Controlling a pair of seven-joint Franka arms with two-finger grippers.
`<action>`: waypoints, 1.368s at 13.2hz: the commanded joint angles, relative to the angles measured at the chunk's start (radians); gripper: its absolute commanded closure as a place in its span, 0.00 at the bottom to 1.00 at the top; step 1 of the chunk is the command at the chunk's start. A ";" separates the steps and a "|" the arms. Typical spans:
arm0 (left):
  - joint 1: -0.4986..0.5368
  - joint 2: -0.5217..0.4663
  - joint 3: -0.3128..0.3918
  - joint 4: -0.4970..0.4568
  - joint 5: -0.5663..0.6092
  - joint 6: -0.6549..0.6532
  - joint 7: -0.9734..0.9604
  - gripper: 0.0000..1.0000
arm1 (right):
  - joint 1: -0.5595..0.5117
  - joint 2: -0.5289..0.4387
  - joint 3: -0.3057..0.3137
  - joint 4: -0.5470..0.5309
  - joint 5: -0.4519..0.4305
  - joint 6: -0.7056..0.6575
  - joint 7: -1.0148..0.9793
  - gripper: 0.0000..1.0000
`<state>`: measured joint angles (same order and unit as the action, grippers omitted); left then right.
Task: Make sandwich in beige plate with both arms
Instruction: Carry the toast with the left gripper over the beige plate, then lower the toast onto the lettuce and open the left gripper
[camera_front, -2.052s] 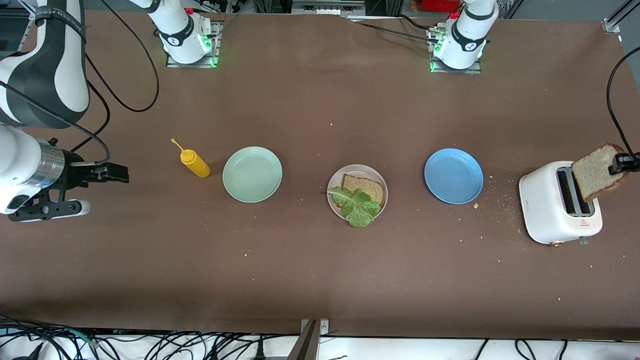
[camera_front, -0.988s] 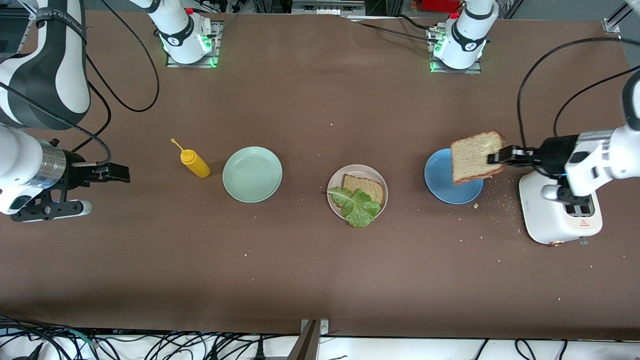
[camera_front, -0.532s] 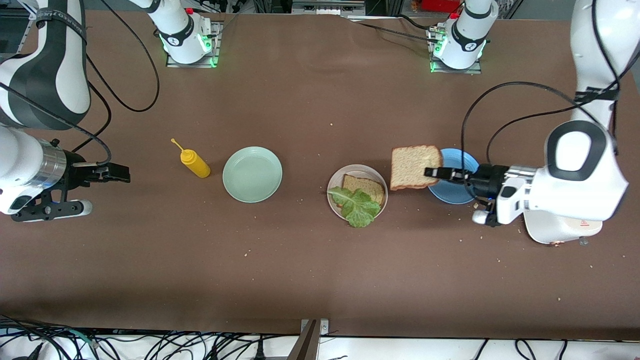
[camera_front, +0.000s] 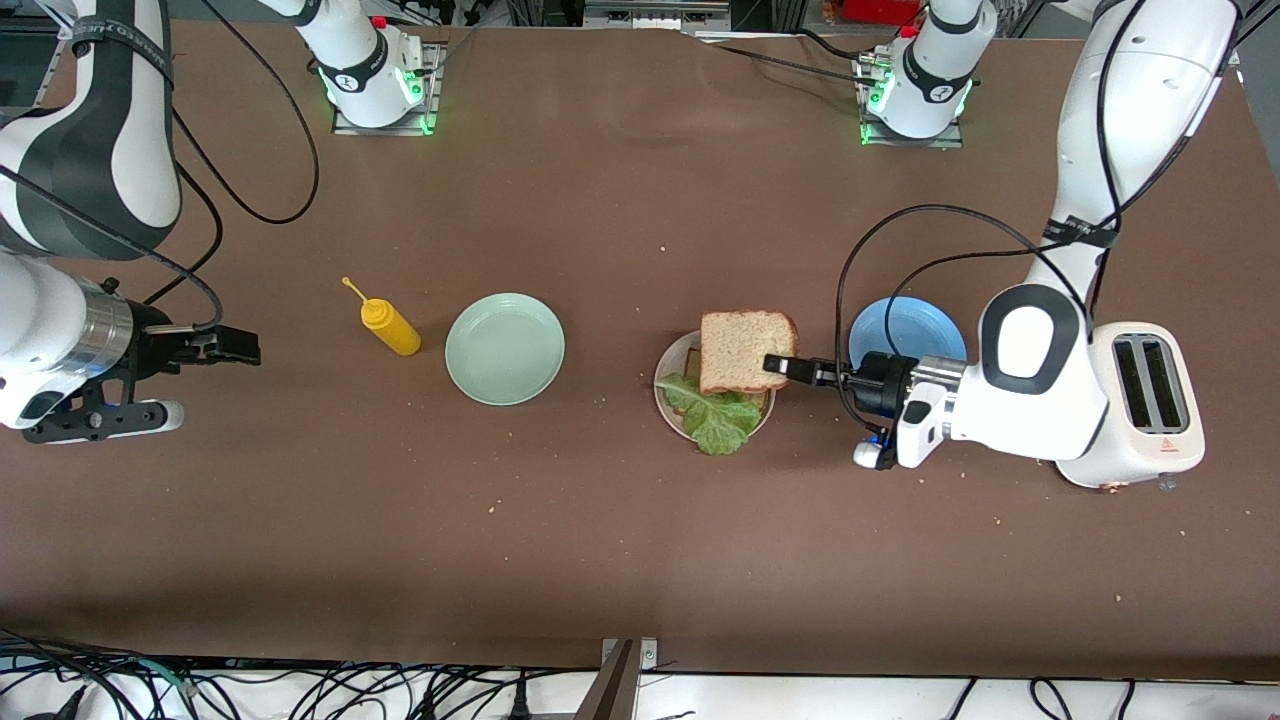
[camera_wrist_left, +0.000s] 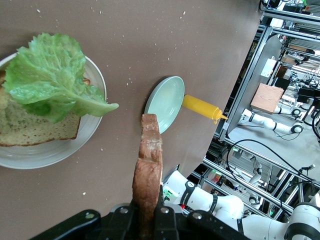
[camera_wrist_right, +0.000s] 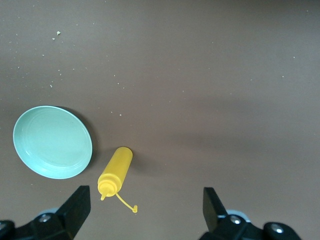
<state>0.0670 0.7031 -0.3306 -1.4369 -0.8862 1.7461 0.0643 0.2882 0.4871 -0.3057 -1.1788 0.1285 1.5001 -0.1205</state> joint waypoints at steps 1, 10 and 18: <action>-0.036 0.036 0.004 0.021 -0.033 0.051 0.005 1.00 | -0.004 -0.010 0.004 -0.004 0.020 -0.012 0.009 0.00; -0.075 0.119 0.005 -0.039 -0.028 0.182 0.144 1.00 | -0.006 -0.009 0.002 -0.004 0.020 -0.011 0.005 0.00; -0.058 0.145 0.011 -0.060 -0.017 0.205 0.227 0.00 | -0.006 -0.010 0.002 -0.004 0.020 -0.012 0.005 0.00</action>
<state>0.0023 0.8639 -0.3217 -1.4874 -0.8863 1.9469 0.2618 0.2882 0.4871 -0.3057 -1.1789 0.1287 1.5000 -0.1205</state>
